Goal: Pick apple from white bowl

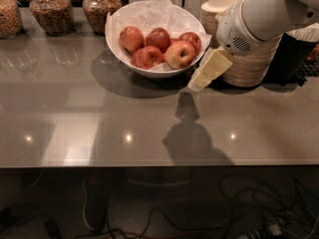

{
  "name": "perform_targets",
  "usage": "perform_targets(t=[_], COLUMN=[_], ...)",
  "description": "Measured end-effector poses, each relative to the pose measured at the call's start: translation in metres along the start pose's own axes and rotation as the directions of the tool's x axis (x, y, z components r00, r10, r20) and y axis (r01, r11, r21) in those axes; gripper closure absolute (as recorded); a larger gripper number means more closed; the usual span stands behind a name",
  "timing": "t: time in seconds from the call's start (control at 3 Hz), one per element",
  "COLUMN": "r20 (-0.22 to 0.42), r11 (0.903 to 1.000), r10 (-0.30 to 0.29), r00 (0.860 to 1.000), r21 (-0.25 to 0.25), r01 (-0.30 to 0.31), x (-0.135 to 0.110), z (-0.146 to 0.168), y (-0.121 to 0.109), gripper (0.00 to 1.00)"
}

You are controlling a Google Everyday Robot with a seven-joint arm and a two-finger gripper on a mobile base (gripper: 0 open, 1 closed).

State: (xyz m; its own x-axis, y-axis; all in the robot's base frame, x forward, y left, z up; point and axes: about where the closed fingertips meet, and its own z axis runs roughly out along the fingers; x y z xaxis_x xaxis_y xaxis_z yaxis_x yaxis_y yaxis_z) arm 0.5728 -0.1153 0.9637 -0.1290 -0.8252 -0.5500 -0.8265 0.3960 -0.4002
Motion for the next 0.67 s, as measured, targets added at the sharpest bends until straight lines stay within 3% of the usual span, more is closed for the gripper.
perform_targets(t=[0.33, 0.67], r20=[0.045, 0.127], r11=[0.9976, 0.9878], r10=[0.043, 0.088], r00=[0.998, 0.988], r21=[0.051, 0.117], r01=[-0.045, -0.103], x=[-0.003, -0.015], z=[0.005, 0.018], y=[-0.006, -0.018], gripper=[0.0, 0.0])
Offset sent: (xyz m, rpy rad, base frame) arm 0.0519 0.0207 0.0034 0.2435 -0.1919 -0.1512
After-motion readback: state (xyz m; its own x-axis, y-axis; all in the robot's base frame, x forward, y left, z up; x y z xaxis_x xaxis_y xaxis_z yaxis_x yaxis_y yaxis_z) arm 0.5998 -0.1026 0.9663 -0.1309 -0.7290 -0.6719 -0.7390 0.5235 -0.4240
